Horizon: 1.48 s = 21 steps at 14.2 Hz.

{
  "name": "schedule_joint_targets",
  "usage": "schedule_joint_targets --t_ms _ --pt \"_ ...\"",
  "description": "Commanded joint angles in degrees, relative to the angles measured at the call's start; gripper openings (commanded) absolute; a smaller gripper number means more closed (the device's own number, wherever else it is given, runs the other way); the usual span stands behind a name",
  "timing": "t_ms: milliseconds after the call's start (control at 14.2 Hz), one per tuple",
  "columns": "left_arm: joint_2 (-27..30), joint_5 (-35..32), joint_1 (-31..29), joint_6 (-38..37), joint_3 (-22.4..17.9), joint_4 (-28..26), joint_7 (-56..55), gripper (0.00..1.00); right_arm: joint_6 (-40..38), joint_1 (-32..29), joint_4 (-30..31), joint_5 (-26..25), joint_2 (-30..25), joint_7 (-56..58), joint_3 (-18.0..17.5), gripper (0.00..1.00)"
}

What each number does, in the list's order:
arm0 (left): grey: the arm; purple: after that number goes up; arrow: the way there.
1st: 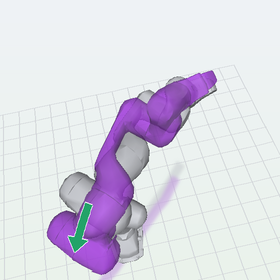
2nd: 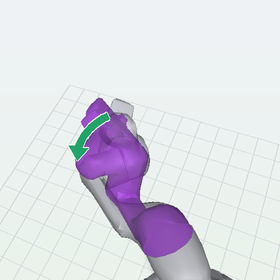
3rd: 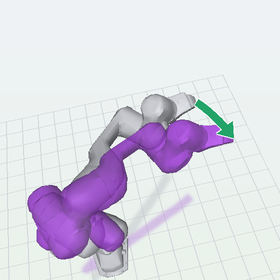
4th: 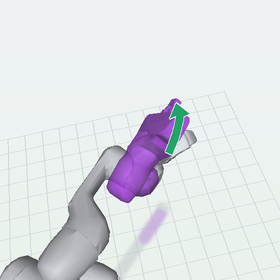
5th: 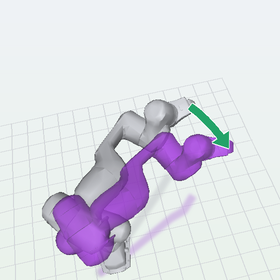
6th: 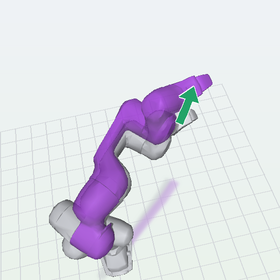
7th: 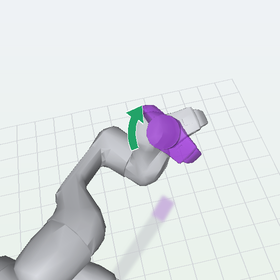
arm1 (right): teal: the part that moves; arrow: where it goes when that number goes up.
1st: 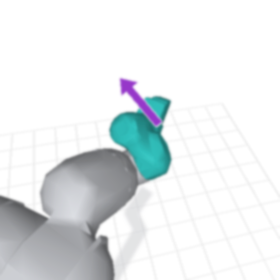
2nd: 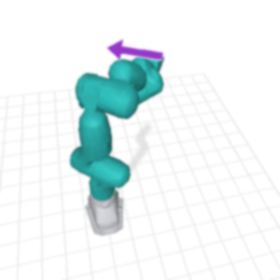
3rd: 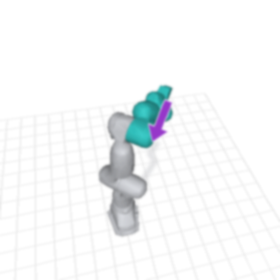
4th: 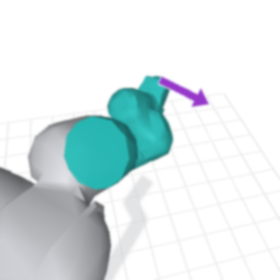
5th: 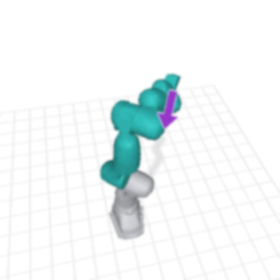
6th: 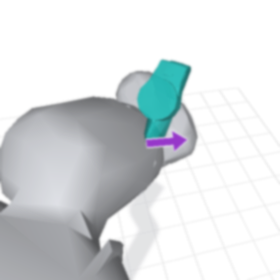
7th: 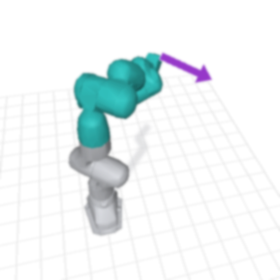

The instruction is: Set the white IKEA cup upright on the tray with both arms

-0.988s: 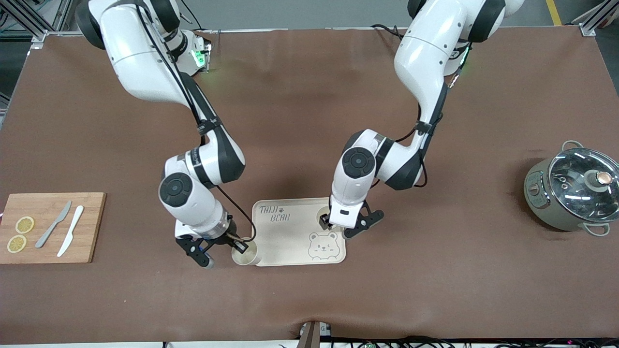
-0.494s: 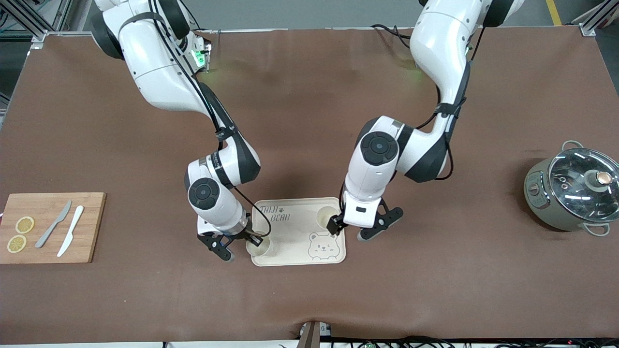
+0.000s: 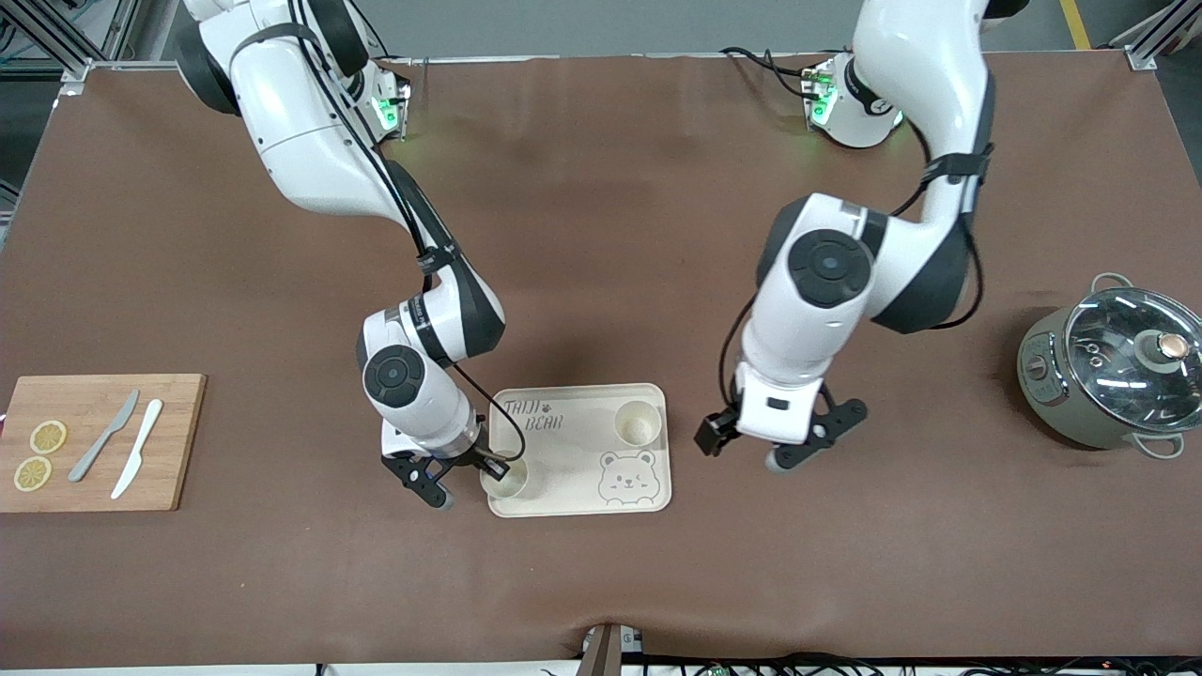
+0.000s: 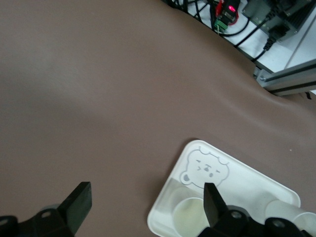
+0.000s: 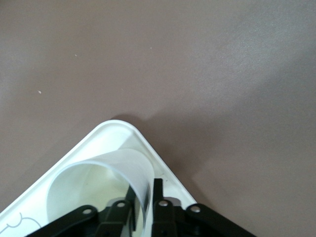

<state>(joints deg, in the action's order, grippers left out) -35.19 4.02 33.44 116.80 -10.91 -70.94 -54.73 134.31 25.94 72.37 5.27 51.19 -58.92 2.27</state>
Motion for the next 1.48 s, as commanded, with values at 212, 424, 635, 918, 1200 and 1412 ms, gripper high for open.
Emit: schedule_joint_targets --t_ms 212,424,635,918,1200,1412 --pt "7.1 0.2 -5.6 -8.4 0.2 -2.8 11.1 1.0 -5.8 0.4 0.1 -1.0 -5.6 -0.4 0.2 1.0" --pt "10.3 0.2 -8.6 -11.1 0.2 -4.5 17.4 1.0 -19.6 0.0 0.2 -0.6 -14.8 3.3 0.1 1.0" --pt "15.1 0.3 -11.8 -11.2 0.2 -9.2 25.2 1.0 -40.4 -1.1 0.2 -0.3 -25.9 11.8 0.3 1.0" --pt "20.7 0.2 -15.8 -11.3 0.3 -14.7 34.4 1.0 -60.2 -4.5 0.5 -0.9 -38.8 23.6 0.5 1.0" --pt "23.2 0.3 -19.8 -14.2 0.4 -15.6 42.7 1.0 -65.7 -12.1 0.7 -1.0 -44.4 39.0 0.5 1.0" --pt "24.6 0.3 -22.7 -16.1 0.4 -15.5 47.7 1.0 -65.5 -13.5 3.6 -5.5 -48.0 43.9 0.5 1.0"
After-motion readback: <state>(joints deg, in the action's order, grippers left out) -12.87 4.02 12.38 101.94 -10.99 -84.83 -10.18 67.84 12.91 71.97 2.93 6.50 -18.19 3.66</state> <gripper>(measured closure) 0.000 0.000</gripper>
